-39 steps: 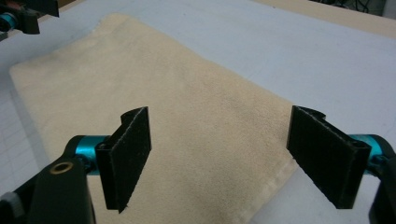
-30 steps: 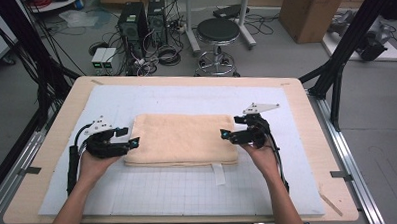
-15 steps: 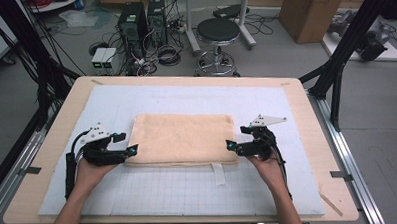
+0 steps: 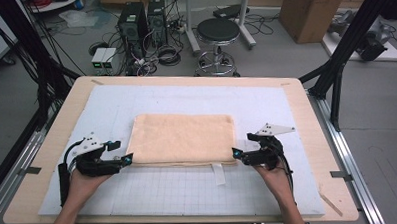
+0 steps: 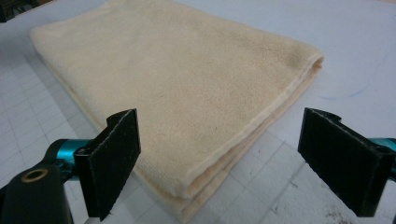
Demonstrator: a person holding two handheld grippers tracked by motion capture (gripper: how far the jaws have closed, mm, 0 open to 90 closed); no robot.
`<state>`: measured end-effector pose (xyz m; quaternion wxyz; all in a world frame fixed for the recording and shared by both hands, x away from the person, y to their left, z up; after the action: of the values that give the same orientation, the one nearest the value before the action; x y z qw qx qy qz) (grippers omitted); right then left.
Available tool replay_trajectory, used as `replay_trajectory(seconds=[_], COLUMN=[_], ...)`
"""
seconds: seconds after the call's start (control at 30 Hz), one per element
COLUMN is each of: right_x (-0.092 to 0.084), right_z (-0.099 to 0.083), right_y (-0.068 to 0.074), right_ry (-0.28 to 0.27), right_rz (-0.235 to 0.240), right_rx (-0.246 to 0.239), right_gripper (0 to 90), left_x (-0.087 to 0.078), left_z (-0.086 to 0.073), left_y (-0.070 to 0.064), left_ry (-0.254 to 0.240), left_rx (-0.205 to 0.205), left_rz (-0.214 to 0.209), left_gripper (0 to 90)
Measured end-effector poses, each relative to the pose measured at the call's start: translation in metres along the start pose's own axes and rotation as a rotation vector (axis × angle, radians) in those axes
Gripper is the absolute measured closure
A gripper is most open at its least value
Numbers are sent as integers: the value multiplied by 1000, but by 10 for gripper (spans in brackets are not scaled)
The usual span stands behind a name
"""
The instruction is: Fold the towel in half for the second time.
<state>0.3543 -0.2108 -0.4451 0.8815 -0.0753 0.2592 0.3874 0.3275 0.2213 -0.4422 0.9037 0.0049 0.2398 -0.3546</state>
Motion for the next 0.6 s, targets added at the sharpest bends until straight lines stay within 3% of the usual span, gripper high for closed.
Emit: replay_trajectory(seconds=[0.6], right_x=[-19], right_z=[-19], right_y=[9], right_ry=[-8], right_rz=[-18], right_rx=[-1], right_gripper=[120], left_x=[-14], left_z=[-16], left_y=[-2], left_ry=[-11], left_rx=[-11], left_rz=[16], left_gripper=[279])
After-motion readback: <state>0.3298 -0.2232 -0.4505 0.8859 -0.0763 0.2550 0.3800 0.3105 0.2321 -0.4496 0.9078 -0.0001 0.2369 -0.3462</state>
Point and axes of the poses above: each handheld gripper's, and its own axes: x roughly forward along the jaws, z roughly out of its top, y roughly to its left, the point moved 6 cm from there along x, roughly forward along the jaws, and after that the axes turned 5 degrees about -x, right-handed, at the moved point
